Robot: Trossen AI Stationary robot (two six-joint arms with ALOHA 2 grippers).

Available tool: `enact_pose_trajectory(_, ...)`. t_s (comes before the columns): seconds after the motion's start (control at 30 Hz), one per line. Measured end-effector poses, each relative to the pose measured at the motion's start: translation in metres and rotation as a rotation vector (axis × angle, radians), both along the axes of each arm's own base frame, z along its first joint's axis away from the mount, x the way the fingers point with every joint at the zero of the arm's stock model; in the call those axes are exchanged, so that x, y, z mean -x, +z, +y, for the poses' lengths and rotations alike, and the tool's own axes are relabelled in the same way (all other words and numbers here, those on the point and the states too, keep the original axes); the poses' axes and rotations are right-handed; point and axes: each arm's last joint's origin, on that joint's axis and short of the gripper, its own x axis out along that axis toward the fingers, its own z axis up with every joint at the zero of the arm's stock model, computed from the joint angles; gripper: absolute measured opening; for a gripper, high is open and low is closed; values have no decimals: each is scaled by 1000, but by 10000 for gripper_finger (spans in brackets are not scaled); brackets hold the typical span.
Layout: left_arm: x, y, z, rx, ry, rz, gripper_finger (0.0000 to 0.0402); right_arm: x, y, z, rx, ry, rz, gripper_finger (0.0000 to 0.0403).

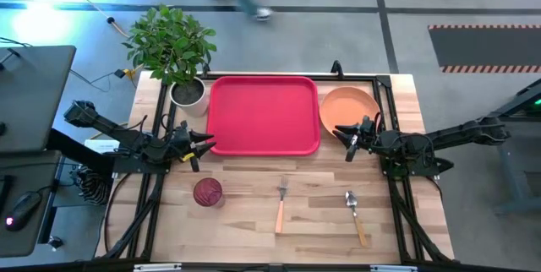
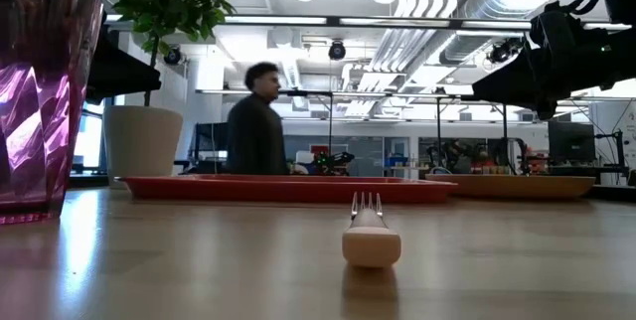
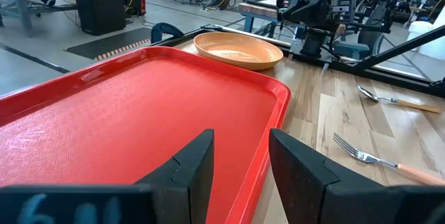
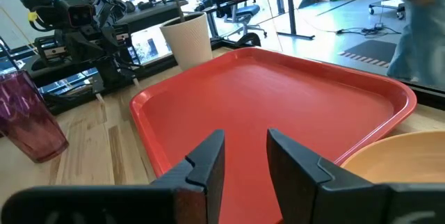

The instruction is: Pick and place plate/cup/fork/spoon on tray

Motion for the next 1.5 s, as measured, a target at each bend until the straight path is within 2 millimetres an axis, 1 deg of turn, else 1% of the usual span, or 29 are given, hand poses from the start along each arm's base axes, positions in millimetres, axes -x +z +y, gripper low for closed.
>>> enact_pose_trajectory(0.63,0,0,0,8,0,-3,129,0,0,0,0,0,0,99)
enact_pose_trajectory(0.83,0,0,-1,114,-31,-35,129,0,0,0,0,0,0,99)
enact_pose_trajectory(1.07,-1,0,-1,290,-4,-100,129,0,0,0,0,0,0,99)
enact_pose_trajectory(1.33,-2,9,-1,500,33,-257,129,0,0,0,-9,-1,-5,99)
enact_pose_trajectory(1.4,-2,12,-1,530,32,-294,129,0,0,0,-66,-1,-36,99)
enact_pose_trajectory(1.5,-2,17,-1,557,22,-346,129,-1,3,1,-207,-3,-129,99)
